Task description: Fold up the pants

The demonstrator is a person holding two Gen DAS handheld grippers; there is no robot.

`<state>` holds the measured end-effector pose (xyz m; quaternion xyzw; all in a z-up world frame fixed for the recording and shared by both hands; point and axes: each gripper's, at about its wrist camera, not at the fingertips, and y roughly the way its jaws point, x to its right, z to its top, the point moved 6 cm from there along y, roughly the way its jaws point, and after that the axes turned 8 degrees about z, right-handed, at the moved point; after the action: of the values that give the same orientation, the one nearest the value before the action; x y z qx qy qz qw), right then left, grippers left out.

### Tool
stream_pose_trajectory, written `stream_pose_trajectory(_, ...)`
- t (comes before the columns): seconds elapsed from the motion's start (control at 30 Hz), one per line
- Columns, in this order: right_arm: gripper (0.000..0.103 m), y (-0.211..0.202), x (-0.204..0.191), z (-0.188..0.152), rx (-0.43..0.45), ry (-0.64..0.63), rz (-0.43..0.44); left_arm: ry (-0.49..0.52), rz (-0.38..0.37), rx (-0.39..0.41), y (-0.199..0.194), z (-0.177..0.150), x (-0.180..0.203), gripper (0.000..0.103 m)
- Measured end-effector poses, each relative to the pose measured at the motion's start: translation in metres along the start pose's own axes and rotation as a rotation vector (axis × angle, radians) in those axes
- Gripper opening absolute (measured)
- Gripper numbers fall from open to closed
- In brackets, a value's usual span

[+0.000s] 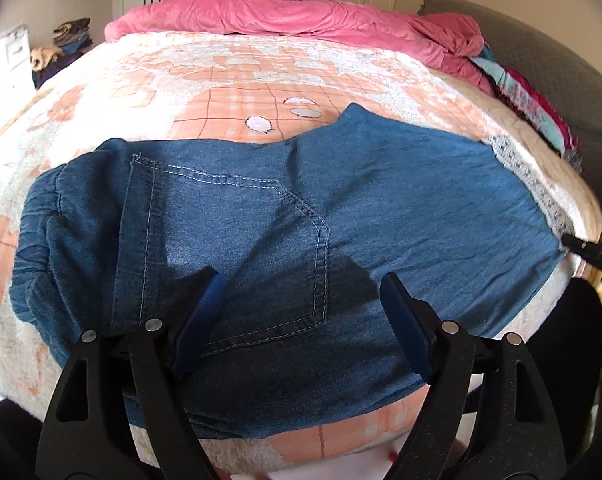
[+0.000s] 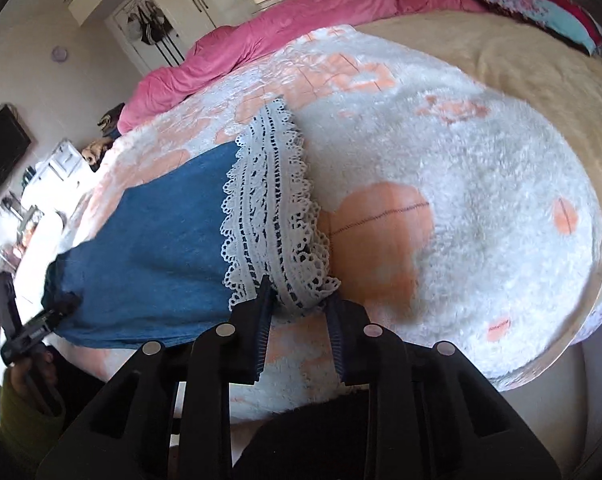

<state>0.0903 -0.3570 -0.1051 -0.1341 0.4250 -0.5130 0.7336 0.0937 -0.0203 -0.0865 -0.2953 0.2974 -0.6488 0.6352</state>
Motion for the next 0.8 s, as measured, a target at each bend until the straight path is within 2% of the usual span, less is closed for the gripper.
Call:
stream_pose_trajectory(0.2,0.026,0.000,0.000,-0.002,-0.016,-0.025,-0.045,0.019,0.008,0.009,0.002,-0.002,0.001,0.073)
stream_pose_trajectory(0.27,0.032,0.000,-0.004,-0.002,-0.022,-0.047,-0.060,0.019,0.015,0.010,-0.003,-0.003,0.001,0.073)
stream_pose_trajectory(0.33,0.046,-0.007,-0.008,-0.003,-0.014,-0.064,-0.064,-0.014,-0.003,0.031,-0.018,0.002,-0.004,0.075)
stream_pose_trajectory(0.47,0.050,-0.036,-0.014,-0.001,0.070,-0.106,-0.106,-0.055,0.021,0.103,-0.048,0.016,-0.023,0.080)
stream_pose_trajectory(0.57,0.058,-0.046,-0.037,0.008,0.123,-0.155,-0.094,-0.071,0.040,0.140,-0.059,0.028,-0.027,0.083)
stream_pose_trajectory(0.63,0.065,-0.037,-0.058,0.012,0.115,-0.217,-0.084,-0.058,0.052,0.143,-0.054,0.036,-0.020,0.083)
stream_pose_trajectory(0.8,0.069,0.023,-0.110,0.021,0.022,-0.381,-0.076,0.064,0.040,0.108,-0.022,0.046,0.029,0.083)
